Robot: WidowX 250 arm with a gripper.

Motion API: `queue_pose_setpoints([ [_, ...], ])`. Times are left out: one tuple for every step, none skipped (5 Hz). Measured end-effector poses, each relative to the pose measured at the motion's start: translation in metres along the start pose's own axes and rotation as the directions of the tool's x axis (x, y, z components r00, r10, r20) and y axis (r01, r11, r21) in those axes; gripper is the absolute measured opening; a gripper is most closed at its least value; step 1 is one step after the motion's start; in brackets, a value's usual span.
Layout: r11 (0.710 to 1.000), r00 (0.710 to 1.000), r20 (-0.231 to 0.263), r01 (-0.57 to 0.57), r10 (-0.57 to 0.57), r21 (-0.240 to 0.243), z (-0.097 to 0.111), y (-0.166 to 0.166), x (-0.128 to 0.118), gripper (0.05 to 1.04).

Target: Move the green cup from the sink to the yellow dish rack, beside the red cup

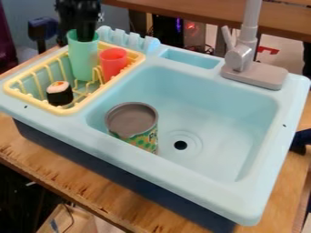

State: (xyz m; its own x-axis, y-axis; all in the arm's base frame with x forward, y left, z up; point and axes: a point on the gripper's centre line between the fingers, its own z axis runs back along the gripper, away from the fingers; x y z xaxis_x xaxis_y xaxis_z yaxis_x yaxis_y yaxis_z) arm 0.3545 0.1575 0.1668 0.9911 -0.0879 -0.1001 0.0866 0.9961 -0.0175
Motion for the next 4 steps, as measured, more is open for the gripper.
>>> queue_pose_setpoints([
  [0.999,0.999,0.030,-0.043,0.043,-0.002,0.021,0.005,-0.002,0.884],
  [0.996,0.996,-0.019,-0.085,0.085,0.003,0.027,0.005,-0.012,1.008],
  [0.997,0.995,-0.080,-0.060,0.064,0.044,0.038,-0.020,-0.029,1.004],
  [0.996,0.993,-0.084,0.086,-0.084,0.021,0.048,-0.075,-0.044,1.001],
])
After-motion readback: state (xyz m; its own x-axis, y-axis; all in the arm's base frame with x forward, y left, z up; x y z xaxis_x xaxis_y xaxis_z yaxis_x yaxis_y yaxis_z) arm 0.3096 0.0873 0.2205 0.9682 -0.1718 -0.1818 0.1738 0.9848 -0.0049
